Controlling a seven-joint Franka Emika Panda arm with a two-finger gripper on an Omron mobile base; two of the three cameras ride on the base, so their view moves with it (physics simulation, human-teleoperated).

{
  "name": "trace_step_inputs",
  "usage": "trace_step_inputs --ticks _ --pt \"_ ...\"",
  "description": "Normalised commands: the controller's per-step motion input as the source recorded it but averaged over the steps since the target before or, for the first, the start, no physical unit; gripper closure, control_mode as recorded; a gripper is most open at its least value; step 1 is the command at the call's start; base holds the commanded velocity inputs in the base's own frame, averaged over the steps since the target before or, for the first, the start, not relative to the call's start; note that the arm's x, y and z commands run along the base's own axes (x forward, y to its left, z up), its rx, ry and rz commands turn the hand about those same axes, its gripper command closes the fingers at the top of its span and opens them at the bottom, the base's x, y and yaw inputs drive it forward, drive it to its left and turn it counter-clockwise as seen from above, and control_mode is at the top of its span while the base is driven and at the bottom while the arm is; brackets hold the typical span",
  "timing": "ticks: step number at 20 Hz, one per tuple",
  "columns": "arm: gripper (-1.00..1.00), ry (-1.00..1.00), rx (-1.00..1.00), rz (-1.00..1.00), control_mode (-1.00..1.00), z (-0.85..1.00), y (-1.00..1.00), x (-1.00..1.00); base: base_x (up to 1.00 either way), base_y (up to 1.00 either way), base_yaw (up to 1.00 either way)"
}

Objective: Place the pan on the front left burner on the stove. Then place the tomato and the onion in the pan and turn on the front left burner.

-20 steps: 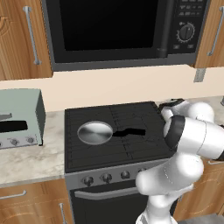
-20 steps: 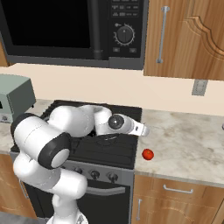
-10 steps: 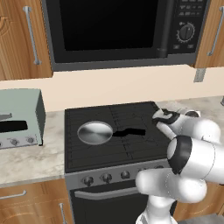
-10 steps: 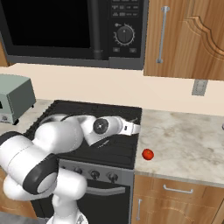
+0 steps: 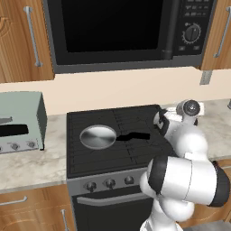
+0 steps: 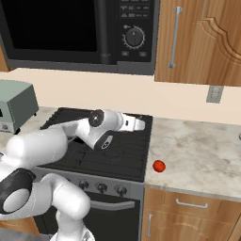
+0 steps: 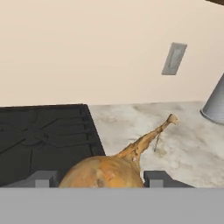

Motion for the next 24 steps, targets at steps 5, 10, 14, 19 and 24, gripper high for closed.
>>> trace_step_inputs --ticks 5,10,14,19,24 --pt "1.0 0.31 0.06 -0.01 -1.0 0.54 0.12 -0.18 0.0 0.0 0.0" --pt "1.0 0.28 0.02 -0.01 -1.0 0.18 0.16 -0.33 0.0 0.0 0.0" --pt "1.0 0.15 0.0 0.0 -1.0 0.0 0.17 -0.3 0.0 0.0 0.0" --pt "1.0 0.03 0.0 0.0 -1.0 0.17 0.39 -0.35 0.0 0.0 0.0" --pt "1.0 0.0 0.0 0.0 -1.0 0.01 0.5 -0.35 0.0 0.0 0.0"
